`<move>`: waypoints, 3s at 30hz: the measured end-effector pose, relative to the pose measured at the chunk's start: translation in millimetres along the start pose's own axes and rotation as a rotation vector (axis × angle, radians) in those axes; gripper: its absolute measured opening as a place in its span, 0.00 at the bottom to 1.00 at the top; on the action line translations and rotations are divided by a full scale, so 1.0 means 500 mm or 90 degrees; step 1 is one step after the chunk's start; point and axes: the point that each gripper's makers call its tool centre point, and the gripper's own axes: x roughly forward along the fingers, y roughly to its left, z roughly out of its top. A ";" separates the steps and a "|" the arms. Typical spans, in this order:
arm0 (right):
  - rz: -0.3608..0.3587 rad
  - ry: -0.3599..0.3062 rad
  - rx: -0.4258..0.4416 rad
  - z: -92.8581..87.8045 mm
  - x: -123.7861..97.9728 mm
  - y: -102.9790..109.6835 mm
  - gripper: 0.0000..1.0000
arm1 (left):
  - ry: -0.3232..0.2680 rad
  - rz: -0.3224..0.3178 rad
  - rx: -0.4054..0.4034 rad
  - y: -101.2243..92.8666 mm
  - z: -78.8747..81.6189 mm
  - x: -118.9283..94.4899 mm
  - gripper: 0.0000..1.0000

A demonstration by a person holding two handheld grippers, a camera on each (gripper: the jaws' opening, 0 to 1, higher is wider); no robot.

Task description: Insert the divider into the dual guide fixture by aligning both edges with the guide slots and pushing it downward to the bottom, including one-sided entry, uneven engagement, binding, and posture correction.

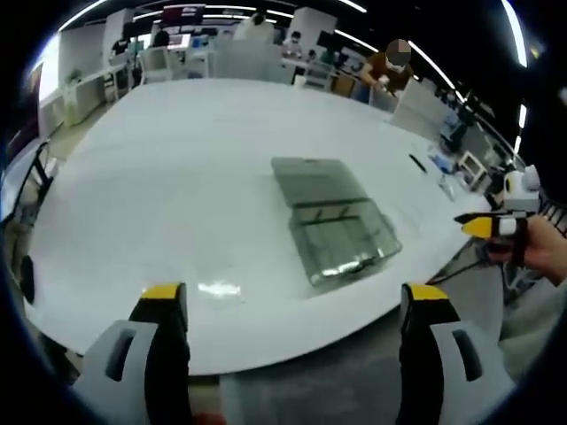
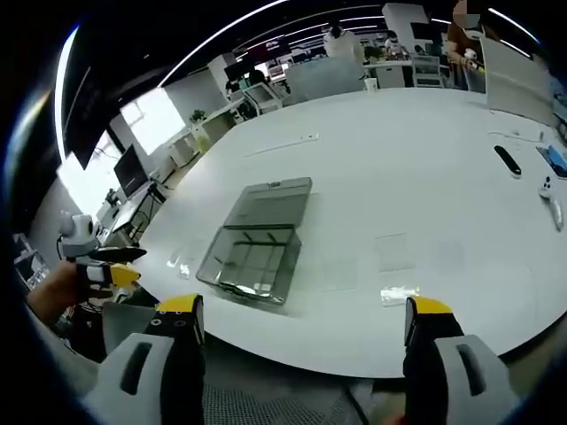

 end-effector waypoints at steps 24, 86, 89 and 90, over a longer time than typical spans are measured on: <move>-0.003 0.015 -0.013 0.008 0.027 -0.037 0.90 | 0.006 -0.005 0.000 -0.021 0.002 0.017 0.98; -0.063 0.118 -0.116 -0.012 0.151 -0.192 0.58 | 0.031 -0.042 0.030 -0.074 -0.022 0.040 0.95; -0.065 0.117 -0.118 -0.010 0.154 -0.195 0.57 | 0.031 -0.043 0.030 -0.075 -0.021 0.041 0.95; -0.068 0.121 -0.119 -0.010 0.157 -0.198 0.56 | 0.031 -0.043 0.030 -0.075 -0.020 0.042 0.95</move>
